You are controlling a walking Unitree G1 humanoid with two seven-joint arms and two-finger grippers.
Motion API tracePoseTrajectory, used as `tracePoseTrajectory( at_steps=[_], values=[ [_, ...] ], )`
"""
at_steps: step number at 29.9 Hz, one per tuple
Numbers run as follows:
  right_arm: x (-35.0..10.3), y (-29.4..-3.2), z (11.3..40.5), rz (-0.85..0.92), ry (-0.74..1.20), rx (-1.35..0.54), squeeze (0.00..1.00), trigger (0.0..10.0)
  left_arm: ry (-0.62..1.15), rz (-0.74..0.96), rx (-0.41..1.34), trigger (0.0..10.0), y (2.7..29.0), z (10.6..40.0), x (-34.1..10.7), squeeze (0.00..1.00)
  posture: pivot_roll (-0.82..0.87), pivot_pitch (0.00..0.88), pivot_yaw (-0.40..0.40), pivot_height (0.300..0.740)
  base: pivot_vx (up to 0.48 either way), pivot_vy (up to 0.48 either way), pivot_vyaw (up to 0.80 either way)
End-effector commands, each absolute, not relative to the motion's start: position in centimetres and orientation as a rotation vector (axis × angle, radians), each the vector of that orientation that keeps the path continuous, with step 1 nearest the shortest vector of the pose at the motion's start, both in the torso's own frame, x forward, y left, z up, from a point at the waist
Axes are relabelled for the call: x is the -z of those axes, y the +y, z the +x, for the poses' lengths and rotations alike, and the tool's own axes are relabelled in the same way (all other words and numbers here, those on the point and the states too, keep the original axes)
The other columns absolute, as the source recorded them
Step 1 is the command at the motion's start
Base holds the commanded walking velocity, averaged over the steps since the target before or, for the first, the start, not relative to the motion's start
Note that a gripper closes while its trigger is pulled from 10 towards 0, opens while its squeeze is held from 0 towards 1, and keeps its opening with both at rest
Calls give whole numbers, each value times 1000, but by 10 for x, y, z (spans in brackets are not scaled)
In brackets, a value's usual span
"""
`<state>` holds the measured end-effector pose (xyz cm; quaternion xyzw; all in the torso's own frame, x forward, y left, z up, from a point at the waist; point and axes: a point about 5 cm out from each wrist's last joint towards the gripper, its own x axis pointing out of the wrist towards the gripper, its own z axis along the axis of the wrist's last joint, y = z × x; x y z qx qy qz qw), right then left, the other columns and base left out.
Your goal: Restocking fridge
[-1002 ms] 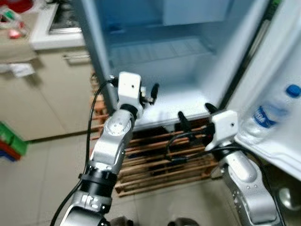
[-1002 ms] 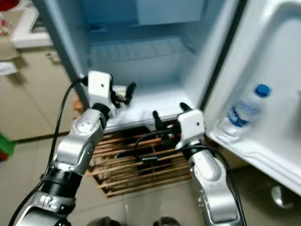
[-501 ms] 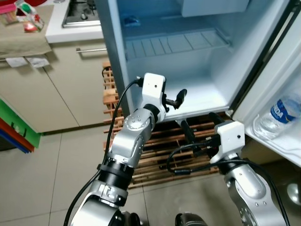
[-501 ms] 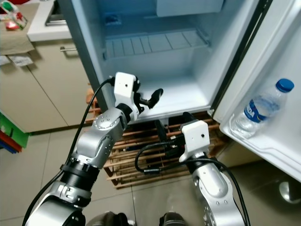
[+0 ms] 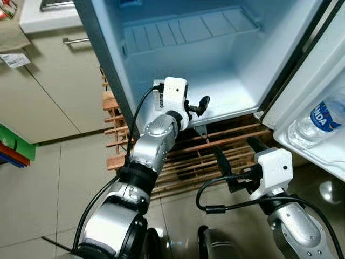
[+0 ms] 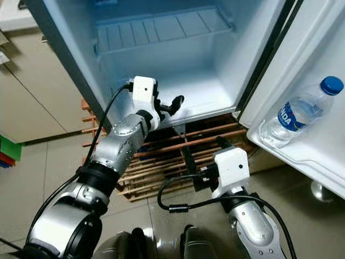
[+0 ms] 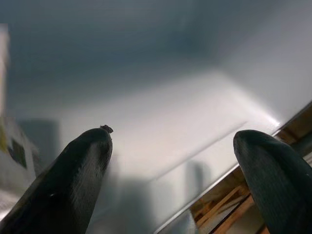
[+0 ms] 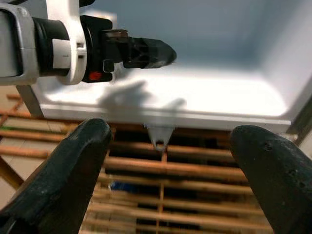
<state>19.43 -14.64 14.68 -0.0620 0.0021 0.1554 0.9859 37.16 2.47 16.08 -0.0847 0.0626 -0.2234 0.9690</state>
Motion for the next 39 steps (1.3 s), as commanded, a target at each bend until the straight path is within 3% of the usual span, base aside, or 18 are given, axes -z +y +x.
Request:
tracePoseTrajectory(
  at_steps=[1,12,20,33,39],
  values=[
    [-151,-148,191,-129,5,-310,145,10000,114,-210,490,10000,-1,368,-169,0,-342,299,43,740,0,0,0],
    [-152,-151,189,-145,28,-310,145,10000,108,-149,352,10000,14,379,-160,0,-351,302,29,740,0,0,0],
    [-152,-150,190,-154,32,-324,145,10000,25,32,165,10000,35,389,-168,0,-347,296,21,740,0,0,0],
    [-153,-152,191,-163,34,-321,149,10000,42,95,111,10000,35,388,-161,0,-349,291,24,740,0,0,0],
    [-152,-153,191,-164,35,-317,149,10000,80,146,-70,10000,64,392,-155,0,-348,292,27,740,0,0,0]
  ],
)
